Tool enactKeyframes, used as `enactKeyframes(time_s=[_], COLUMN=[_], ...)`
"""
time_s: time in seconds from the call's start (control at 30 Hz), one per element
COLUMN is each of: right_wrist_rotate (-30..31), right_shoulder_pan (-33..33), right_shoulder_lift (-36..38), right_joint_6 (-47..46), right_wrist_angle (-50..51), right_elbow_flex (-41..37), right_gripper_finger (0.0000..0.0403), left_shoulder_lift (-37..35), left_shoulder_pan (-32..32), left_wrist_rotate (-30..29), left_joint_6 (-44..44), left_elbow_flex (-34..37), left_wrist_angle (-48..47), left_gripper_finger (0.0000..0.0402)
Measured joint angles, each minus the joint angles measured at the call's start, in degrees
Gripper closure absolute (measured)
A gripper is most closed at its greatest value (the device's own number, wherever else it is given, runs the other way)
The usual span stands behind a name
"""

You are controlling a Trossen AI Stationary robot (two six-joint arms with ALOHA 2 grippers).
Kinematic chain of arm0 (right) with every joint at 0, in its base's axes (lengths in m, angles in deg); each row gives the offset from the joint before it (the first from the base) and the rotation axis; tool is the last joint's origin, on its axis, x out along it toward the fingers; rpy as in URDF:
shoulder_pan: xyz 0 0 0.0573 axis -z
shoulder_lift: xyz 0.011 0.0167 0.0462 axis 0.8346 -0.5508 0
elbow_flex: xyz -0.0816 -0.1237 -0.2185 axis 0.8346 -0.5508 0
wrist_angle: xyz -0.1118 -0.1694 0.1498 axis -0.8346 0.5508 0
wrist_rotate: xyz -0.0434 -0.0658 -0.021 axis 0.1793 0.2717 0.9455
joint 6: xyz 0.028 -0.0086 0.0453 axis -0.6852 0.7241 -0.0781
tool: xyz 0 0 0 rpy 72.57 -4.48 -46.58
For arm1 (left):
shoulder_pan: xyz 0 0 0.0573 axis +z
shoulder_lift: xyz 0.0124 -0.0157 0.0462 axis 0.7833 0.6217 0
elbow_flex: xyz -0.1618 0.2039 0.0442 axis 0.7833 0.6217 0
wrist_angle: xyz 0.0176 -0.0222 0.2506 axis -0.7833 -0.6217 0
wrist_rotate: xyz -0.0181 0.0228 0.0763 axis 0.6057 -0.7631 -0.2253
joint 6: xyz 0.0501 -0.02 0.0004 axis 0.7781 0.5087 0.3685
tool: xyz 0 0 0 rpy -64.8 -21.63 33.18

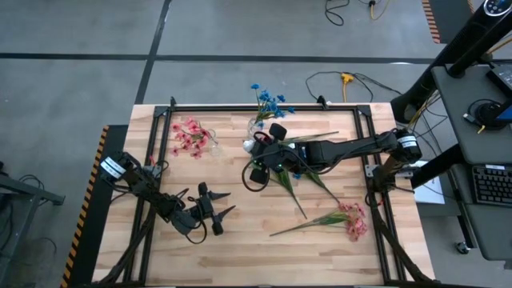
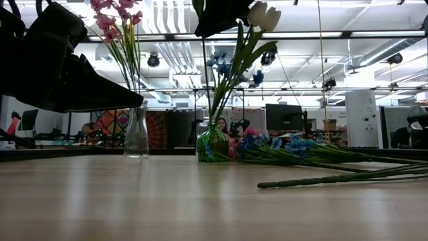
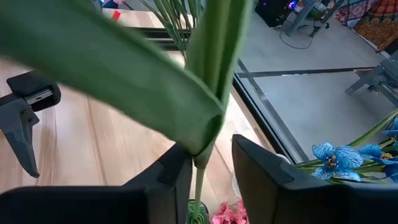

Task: Sort flowers into vase by color
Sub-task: Put the white tulip flower into the green vase

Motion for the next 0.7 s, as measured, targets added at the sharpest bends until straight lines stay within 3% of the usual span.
enactKeyframes(time_s=[0.7], right_wrist_rotate=[0.1], right_shoulder_pan=[0.0], right_shoulder_lift=[0.0], right_joint_6=[-1.9], right_wrist_angle=[6.9], right_elbow_flex=[3.5], right_gripper_finger=[0.0176], left_shoulder_lift=[0.0], left_shoulder_pan=[0.0], left_wrist_rotate=[0.0], left_joint_6=[0.0], left_elbow_flex=[0.0], left_wrist_angle=[-0.4], left_gripper_finger=[0.0194])
